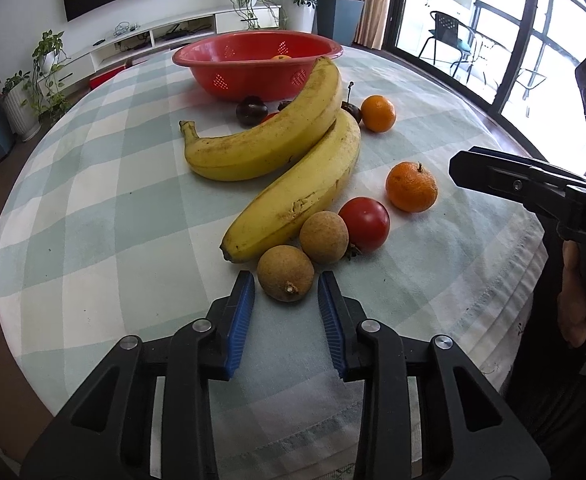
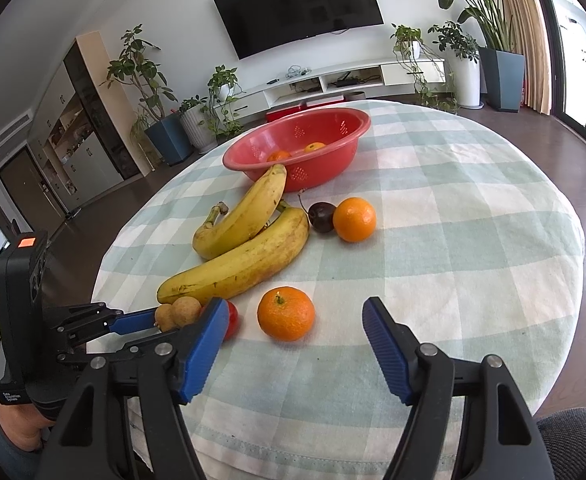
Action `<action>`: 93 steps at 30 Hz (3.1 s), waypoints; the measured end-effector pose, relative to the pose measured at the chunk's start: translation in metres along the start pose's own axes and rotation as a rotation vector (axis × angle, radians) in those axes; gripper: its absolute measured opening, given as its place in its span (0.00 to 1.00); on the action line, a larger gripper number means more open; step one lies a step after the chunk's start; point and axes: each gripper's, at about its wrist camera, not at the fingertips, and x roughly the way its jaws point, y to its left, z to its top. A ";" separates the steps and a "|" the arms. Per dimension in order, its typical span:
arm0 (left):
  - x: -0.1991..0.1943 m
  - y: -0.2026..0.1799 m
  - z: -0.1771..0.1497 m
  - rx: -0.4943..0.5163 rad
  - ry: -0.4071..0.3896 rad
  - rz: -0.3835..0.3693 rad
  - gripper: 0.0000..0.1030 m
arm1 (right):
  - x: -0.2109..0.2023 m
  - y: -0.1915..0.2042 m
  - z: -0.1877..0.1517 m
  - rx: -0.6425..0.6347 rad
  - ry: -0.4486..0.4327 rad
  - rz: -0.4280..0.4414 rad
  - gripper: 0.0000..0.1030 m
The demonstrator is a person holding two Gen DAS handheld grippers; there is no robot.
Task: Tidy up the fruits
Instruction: 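Close the left tool on a brown kiwi while the right tool approaches an orange, then lift the kiwi with the left tool while the right tool grasps an orange, then lower the kiwi and orange into the red bowl and open both tools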
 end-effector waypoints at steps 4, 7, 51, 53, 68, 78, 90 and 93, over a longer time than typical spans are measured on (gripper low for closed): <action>0.001 0.003 0.002 -0.019 -0.005 -0.022 0.30 | 0.000 0.000 0.000 -0.006 0.004 -0.001 0.71; 0.003 0.002 0.005 -0.014 -0.007 -0.025 0.30 | 0.001 0.000 0.000 -0.008 0.006 -0.002 0.71; -0.011 0.025 -0.011 -0.154 -0.064 -0.081 0.25 | 0.046 0.019 -0.002 -0.113 0.148 -0.073 0.40; -0.011 0.025 -0.012 -0.153 -0.065 -0.082 0.25 | 0.044 0.019 -0.002 -0.108 0.148 -0.069 0.40; -0.046 0.045 0.017 -0.177 -0.133 -0.094 0.25 | -0.014 -0.019 0.043 -0.003 0.030 -0.070 0.40; -0.064 0.077 0.119 -0.067 -0.198 -0.025 0.25 | -0.029 -0.055 0.126 0.001 -0.071 -0.123 0.40; 0.028 0.069 0.246 0.057 -0.079 0.003 0.25 | 0.071 -0.023 0.216 -0.096 0.031 -0.003 0.40; 0.055 0.068 0.249 0.066 -0.048 0.014 0.25 | 0.105 -0.022 0.217 -0.096 0.089 -0.017 0.40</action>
